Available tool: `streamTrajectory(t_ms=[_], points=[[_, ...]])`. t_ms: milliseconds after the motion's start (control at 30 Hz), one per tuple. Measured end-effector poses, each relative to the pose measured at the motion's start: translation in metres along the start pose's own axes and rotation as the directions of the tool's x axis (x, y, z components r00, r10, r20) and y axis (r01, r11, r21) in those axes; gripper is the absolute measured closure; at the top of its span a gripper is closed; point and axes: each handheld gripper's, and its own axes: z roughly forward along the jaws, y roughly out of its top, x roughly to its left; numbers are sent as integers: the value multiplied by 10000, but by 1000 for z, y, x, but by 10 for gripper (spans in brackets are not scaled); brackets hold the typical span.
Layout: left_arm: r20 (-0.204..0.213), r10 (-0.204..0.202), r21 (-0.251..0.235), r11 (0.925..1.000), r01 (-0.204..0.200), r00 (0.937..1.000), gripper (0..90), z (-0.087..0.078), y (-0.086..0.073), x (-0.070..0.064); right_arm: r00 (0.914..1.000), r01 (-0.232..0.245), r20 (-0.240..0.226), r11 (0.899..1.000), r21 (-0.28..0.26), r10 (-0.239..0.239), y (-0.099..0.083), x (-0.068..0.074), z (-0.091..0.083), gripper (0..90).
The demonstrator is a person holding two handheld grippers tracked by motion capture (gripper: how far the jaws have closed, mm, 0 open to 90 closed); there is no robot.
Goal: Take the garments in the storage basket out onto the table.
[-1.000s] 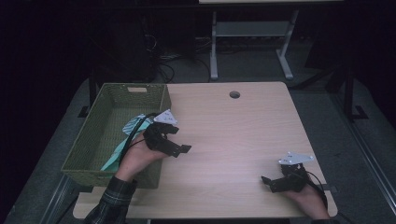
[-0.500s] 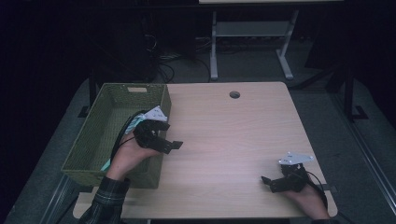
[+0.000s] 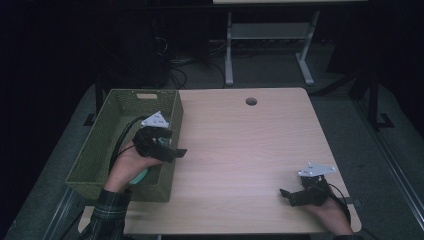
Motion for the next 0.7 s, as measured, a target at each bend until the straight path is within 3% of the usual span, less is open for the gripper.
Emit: streamTrajectory(t_ms=[700], points=[[-903,-556,-23,9985,556,9944,143,-22,-18,25,10000,0,2,10000,-1,0,0,0,0,8]])
